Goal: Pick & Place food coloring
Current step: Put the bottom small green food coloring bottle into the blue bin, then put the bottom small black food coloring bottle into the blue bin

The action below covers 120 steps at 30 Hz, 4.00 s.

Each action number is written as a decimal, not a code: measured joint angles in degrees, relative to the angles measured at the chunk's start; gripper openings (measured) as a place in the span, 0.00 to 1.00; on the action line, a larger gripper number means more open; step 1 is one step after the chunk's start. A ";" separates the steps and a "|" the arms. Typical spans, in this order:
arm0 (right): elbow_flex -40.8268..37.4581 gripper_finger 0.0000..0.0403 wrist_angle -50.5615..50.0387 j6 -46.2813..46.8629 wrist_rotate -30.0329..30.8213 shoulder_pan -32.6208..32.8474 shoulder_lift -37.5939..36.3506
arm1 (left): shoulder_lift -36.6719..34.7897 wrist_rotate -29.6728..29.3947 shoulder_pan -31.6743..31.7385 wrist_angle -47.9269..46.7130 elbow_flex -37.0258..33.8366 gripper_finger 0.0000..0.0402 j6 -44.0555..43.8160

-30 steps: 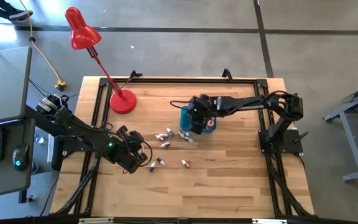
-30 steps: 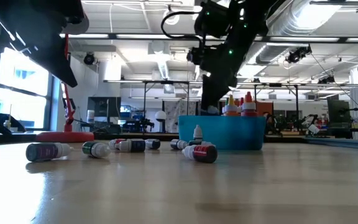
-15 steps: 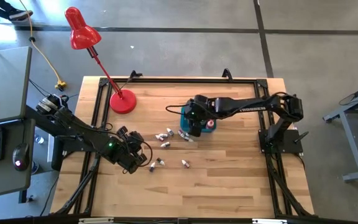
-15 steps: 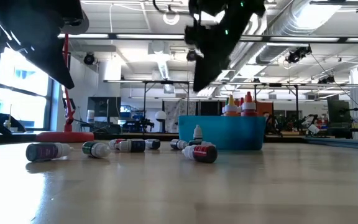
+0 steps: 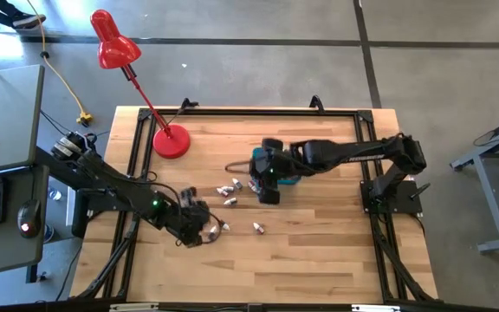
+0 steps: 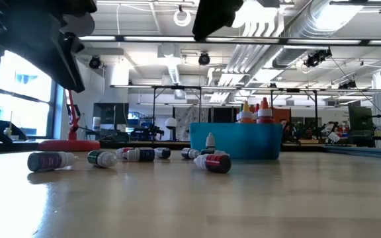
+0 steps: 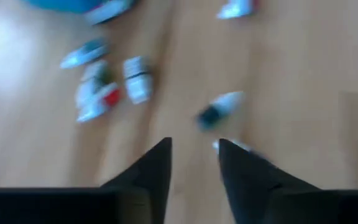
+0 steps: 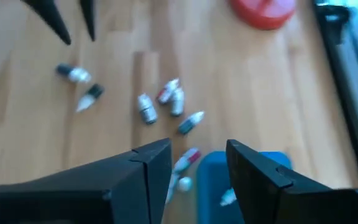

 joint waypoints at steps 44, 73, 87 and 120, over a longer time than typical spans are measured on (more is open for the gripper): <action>-82.70 0.35 78.53 18.57 -4.11 12.83 -32.10 | 20.62 23.04 13.43 21.61 0.20 0.44 38.78; -92.63 0.35 98.61 15.37 3.62 12.81 -31.93 | 22.55 1.45 18.28 22.86 13.50 0.19 47.21; -92.63 0.35 98.21 15.37 3.63 12.81 -31.93 | 25.18 19.56 41.29 32.57 20.09 0.18 34.77; -92.42 0.35 105.16 12.93 14.44 12.74 -31.91 | 7.83 25.82 42.48 -37.67 45.94 0.48 35.22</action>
